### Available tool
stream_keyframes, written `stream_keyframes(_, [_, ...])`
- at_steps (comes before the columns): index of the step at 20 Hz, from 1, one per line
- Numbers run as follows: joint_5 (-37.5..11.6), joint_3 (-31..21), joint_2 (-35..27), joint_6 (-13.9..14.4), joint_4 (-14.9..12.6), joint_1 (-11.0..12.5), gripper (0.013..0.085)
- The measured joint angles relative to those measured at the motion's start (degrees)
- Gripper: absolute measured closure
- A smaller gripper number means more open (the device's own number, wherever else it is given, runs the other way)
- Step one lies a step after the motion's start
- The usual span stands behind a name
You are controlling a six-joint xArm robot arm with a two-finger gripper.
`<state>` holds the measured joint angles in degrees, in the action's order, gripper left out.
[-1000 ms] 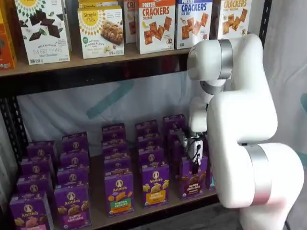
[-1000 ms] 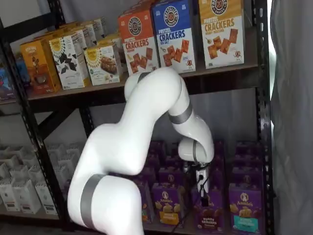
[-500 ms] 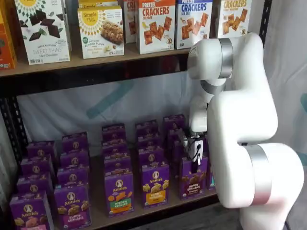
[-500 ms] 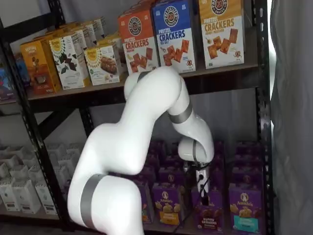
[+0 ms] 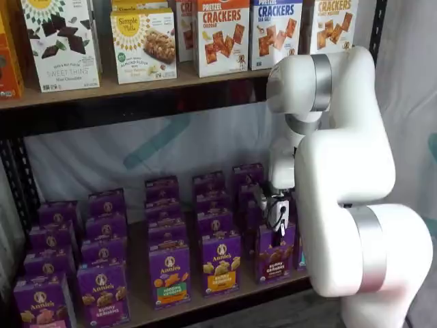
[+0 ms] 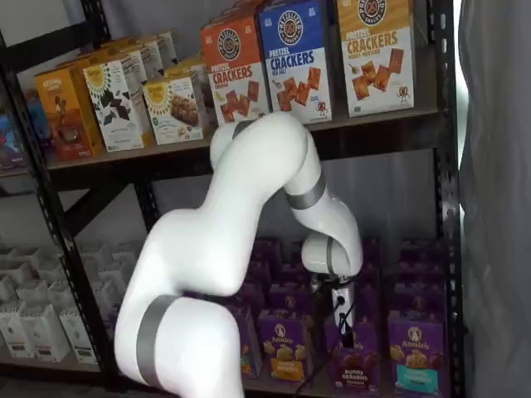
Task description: Pick up the purple box with a brown patch in the center, on the bottom shelf, the fifth box from the left
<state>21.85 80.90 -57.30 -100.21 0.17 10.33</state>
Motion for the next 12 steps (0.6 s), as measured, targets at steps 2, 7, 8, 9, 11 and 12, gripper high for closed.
stream_keyframes(2, [0.1, -0.2, 0.2, -0.2, 0.3, -0.1, 0.065])
stream_keyframes(7, [-1.3, -2.8, 2.0, 2.6, -2.5, -0.3, 0.065])
stream_keyframes(8, [-1.3, -3.3, 2.4, 3.4, -3.3, -0.3, 0.065])
stream_keyframes(9, [-1.3, -4.2, 3.0, 3.8, -3.7, -0.4, 0.065])
stream_keyframes(11, [-1.5, -6.0, 4.4, 4.1, -4.0, -0.4, 0.065])
stream_keyframes(12, [-1.7, -7.2, 5.3, 3.8, -3.7, -0.5, 0.065])
